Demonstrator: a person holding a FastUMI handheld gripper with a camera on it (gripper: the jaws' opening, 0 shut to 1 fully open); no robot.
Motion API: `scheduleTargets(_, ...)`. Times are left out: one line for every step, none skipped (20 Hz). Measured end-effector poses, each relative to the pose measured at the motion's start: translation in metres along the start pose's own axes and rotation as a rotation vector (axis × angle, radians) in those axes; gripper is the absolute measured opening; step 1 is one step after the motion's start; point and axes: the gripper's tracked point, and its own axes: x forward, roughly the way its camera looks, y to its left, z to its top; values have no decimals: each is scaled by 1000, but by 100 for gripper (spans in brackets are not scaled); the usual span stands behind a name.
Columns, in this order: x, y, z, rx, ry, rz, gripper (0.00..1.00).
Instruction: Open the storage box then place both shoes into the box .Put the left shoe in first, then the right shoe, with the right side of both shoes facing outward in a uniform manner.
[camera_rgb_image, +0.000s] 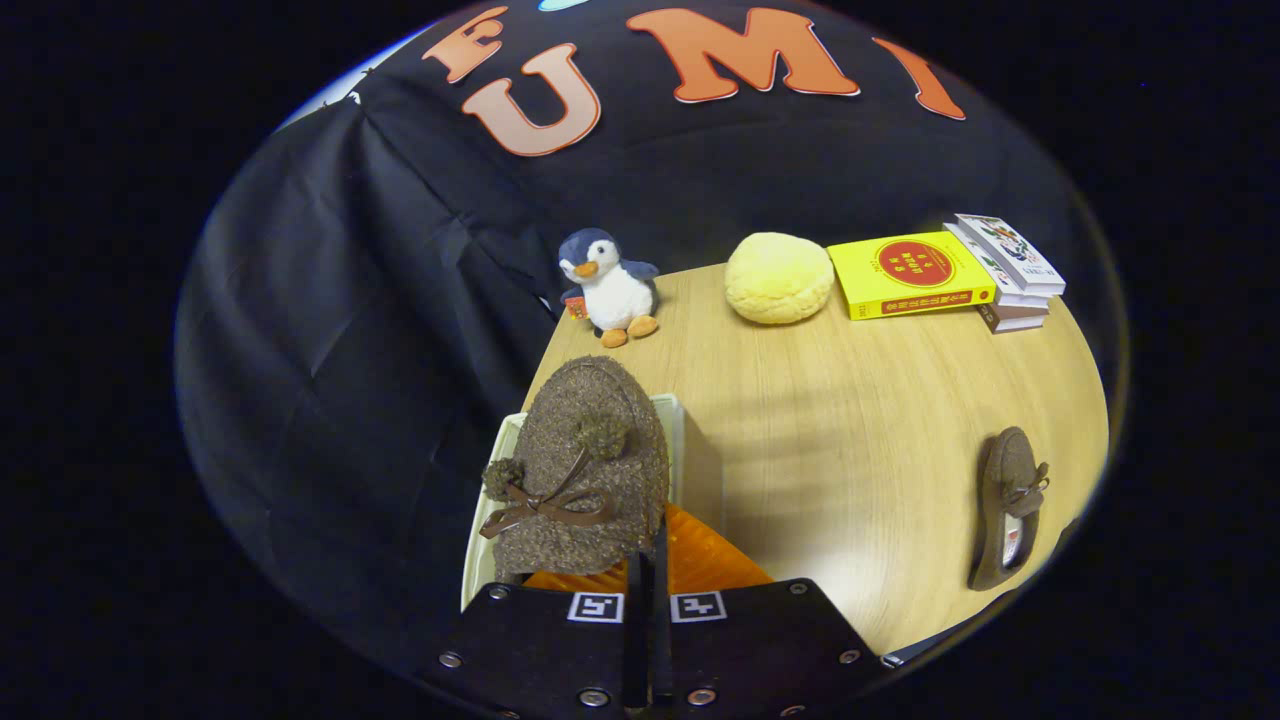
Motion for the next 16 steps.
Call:
scheduleTargets(8, 10, -4, -1, 13, -6, 3)
scheduleTargets(17, 18, -9, -8, 30, -15, 3)
scheduleTargets(26, 25, -15, -17, 44, -29, 3)
scheduleTargets(37, 32, -21, -37, 63, -41, 3)
scheduleTargets(46, 34, -32, -41, 91, -64, 3)
scheduleTargets(56, 38, -42, -41, 123, -76, 3)
scheduleTargets(66, 43, -48, -38, 143, -81, 3)
scheduleTargets(74, 47, -54, -40, 162, -87, 3)
scheduleTargets(83, 48, -58, -40, 174, -99, 3)
scheduleTargets(90, 47, -60, -39, 182, -116, 3)
scheduleTargets(97, 45, -61, -39, 184, -137, 3)
scheduleTargets(104, 44, -64, -39, 194, -152, 3)
scheduleTargets(112, 43, -69, -32, 212, -164, 3)
scheduleTargets(117, 45, -75, -27, 235, -167, 3)
scheduleTargets(121, 46, -79, -21, 252, -169, 3)
scheduleTargets(125, 44, -83, -25, 270, -177, 4)
